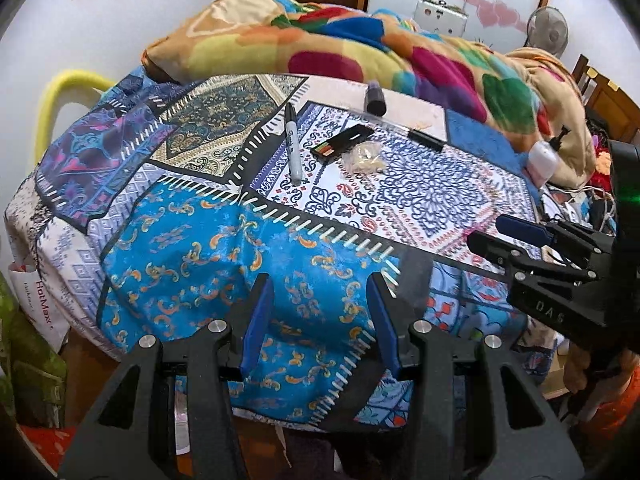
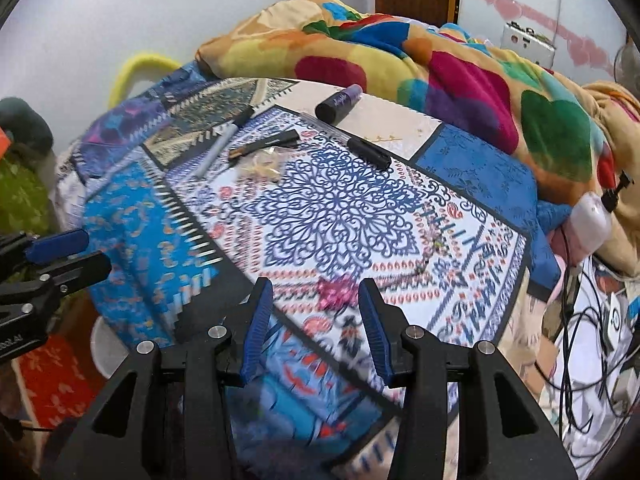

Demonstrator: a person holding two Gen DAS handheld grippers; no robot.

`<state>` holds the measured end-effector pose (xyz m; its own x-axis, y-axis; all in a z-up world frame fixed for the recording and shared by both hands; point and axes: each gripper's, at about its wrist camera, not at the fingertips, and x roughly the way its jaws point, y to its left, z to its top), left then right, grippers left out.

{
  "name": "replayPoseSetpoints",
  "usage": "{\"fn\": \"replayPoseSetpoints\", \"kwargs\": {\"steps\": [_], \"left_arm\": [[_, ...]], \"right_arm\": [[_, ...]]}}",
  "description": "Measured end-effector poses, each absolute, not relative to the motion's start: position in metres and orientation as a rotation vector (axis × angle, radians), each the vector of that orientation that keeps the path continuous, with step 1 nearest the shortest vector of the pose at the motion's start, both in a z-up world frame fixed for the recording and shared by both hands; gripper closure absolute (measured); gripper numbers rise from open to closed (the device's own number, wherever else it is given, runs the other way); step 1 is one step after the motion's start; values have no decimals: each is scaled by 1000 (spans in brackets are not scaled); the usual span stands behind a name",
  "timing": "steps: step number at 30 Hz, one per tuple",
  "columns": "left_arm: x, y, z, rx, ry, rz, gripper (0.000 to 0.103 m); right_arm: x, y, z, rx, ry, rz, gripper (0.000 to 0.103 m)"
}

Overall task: Collect trash
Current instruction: 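Close left tool on the clear plastic bag while right tool grasps the pink plastic piece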

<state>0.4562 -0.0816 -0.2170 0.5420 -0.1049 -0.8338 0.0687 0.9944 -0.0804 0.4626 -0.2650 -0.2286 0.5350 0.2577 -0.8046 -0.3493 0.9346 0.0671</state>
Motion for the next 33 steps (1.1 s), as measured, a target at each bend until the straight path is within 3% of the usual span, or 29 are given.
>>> {"fn": "replayPoseSetpoints", "kwargs": {"steps": [4,6,7,11,30,32,33], "left_arm": [[474,-86,-224,-43,1007,-95,55],[484,-91,-227,-39,1012,-98,55],[490,-93,-228,-46,1012,-106,55],[511,-103,-230,-81,1012,-111,48],[592,-145,-258,-22,979,-81,47],[590,-149,-259,3,964,-83,52],[589,-150,-259,4,959,-86,62]], "right_arm": [[470,-265,-242,-123,950,366,63],[472,-268,-247,-127,942,363,75],[471,-269,-247,-137,925,360,76],[469,-275,-246,-122,901,377,76],[496,-317,-218,18,804,260,76],[499,-316,-217,22,803,260,76],[499,-316,-216,26,803,263,76]]}}
